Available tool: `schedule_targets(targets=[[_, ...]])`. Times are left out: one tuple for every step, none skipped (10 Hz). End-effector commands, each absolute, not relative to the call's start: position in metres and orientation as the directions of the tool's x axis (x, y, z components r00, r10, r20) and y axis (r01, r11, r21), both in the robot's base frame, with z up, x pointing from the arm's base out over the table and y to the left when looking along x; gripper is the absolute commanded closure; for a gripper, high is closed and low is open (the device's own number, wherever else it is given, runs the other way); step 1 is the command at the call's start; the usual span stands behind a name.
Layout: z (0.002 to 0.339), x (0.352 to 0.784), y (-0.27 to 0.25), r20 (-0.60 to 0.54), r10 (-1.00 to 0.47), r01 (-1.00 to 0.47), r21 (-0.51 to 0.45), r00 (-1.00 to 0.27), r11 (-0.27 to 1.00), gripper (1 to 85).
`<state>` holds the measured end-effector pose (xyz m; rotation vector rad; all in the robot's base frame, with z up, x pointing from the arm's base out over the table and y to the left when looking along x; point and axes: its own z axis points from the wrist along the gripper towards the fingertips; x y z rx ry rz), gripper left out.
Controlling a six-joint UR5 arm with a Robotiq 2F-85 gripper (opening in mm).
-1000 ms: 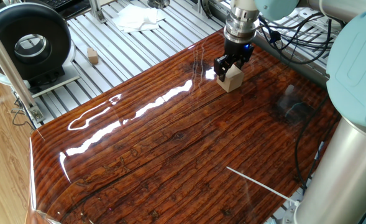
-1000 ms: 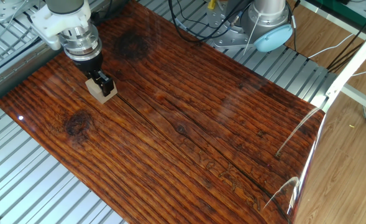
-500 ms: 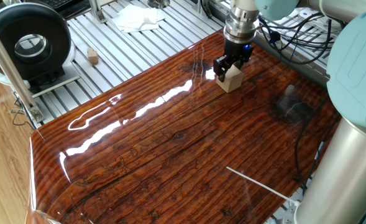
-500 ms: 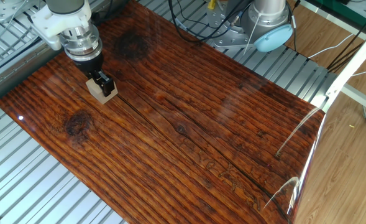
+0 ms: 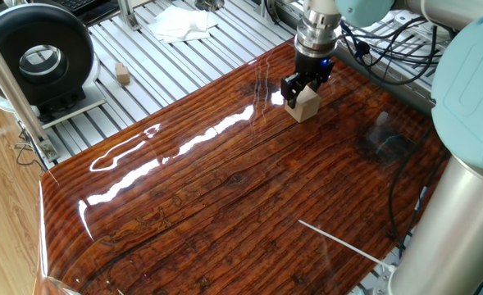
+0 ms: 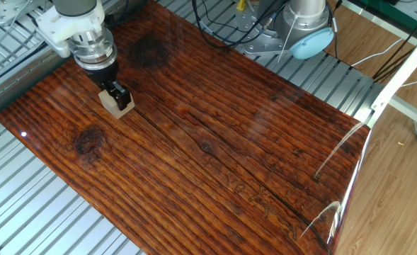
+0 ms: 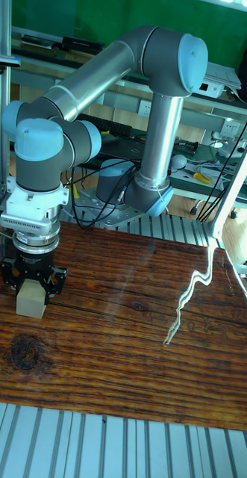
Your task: Hold a small block with the gripper and sweep it from left to right on the table
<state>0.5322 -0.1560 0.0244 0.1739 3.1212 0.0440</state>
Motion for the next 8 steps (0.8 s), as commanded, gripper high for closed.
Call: schedule_targets(targets=[[0.0255, 0.5336, -0.1543, -0.018, 0.119, 0.118, 0.039, -0.993, 0.992, 84.7], [0.0256, 0.5332, -0.1543, -0.016, 0.119, 0.118, 0.038, -0.993, 0.992, 84.7], [0.0256, 0.5332, -0.1544, -0.016, 0.119, 0.118, 0.038, -0.993, 0.992, 84.7], [0.0256, 0.5332, -0.1544, -0.016, 0.119, 0.118, 0.038, -0.993, 0.992, 84.7], [0.0256, 0.5333, -0.1544, -0.016, 0.119, 0.118, 0.038, -0.993, 0.992, 84.7], [0.0257, 0.533, -0.1539, -0.014, 0.118, 0.117, 0.04, -0.993, 0.992, 84.7], [0.0258, 0.5327, -0.1534, -0.013, 0.118, 0.117, 0.041, -0.993, 0.992, 84.7], [0.0258, 0.5327, -0.153, -0.013, 0.118, 0.117, 0.043, -0.993, 0.992, 84.7]])
